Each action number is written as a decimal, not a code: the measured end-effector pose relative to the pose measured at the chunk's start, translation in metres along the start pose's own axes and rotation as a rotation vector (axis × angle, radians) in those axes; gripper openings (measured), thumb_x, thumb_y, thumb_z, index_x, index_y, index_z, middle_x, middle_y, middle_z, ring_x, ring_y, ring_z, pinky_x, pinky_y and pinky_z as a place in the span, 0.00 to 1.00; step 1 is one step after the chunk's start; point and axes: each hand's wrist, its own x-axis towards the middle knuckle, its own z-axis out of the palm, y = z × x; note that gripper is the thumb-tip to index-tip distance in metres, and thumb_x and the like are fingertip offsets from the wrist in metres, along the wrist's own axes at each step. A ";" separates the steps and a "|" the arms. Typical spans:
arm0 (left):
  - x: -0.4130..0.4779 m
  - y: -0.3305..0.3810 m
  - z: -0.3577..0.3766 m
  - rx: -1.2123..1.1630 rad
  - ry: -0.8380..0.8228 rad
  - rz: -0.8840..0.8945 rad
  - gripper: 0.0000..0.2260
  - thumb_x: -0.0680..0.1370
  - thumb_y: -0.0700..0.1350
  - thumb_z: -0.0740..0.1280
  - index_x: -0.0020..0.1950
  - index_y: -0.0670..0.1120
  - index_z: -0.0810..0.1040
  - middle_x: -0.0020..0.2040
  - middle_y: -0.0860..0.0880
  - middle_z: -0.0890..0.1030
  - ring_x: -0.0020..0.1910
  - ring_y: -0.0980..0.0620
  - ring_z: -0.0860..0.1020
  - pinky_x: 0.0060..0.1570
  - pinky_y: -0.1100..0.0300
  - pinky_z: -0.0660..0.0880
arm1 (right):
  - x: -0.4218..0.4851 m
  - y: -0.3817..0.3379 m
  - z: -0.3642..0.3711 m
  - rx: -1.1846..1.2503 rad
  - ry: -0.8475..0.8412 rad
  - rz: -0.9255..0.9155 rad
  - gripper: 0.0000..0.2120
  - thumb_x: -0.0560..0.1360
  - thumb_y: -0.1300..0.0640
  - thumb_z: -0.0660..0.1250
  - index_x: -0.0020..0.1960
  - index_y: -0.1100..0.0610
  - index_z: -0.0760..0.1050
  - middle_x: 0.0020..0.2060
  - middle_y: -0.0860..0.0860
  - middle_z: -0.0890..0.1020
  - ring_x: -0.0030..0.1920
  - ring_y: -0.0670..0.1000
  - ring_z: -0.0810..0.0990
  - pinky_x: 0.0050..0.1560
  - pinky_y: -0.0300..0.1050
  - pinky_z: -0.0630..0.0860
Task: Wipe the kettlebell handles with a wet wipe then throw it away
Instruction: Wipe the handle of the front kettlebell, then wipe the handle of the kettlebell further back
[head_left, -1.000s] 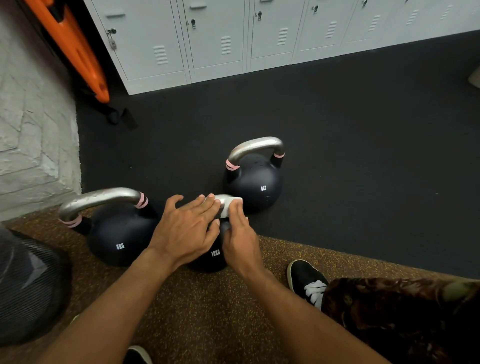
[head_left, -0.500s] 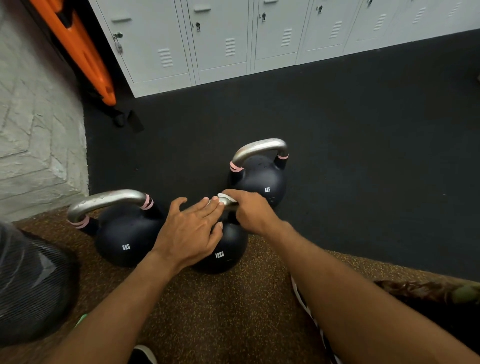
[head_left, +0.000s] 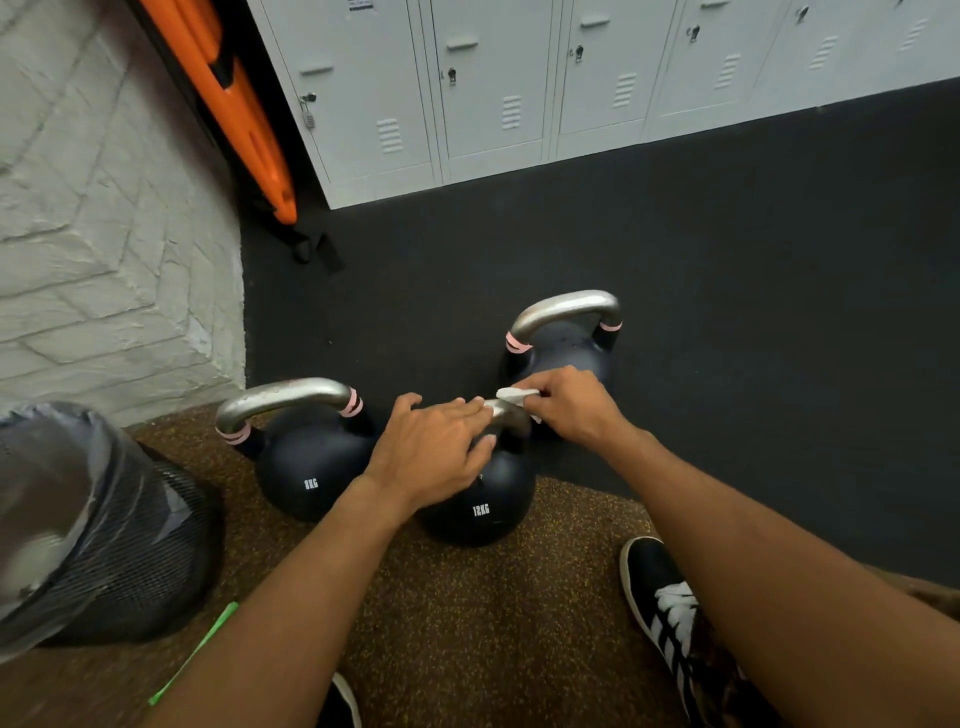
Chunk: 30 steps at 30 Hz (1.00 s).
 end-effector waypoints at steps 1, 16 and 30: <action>-0.002 0.001 -0.001 0.020 0.003 -0.002 0.22 0.80 0.57 0.52 0.71 0.53 0.73 0.72 0.54 0.74 0.70 0.55 0.73 0.67 0.42 0.64 | -0.004 -0.002 -0.001 -0.034 -0.017 -0.014 0.12 0.76 0.49 0.67 0.58 0.40 0.82 0.43 0.46 0.86 0.47 0.48 0.81 0.54 0.44 0.76; -0.027 0.000 -0.042 -0.550 0.068 -0.403 0.21 0.79 0.49 0.68 0.73 0.54 0.73 0.64 0.54 0.81 0.64 0.54 0.78 0.68 0.54 0.66 | -0.049 -0.006 -0.003 0.389 0.007 0.176 0.09 0.76 0.59 0.71 0.55 0.50 0.79 0.49 0.53 0.85 0.50 0.52 0.84 0.55 0.53 0.81; -0.037 0.056 -0.064 -1.199 0.242 -0.501 0.25 0.62 0.61 0.77 0.57 0.57 0.83 0.46 0.59 0.87 0.49 0.60 0.84 0.57 0.49 0.80 | -0.065 -0.079 -0.036 0.855 -0.009 0.082 0.08 0.75 0.56 0.72 0.49 0.61 0.83 0.48 0.61 0.86 0.46 0.58 0.85 0.51 0.56 0.80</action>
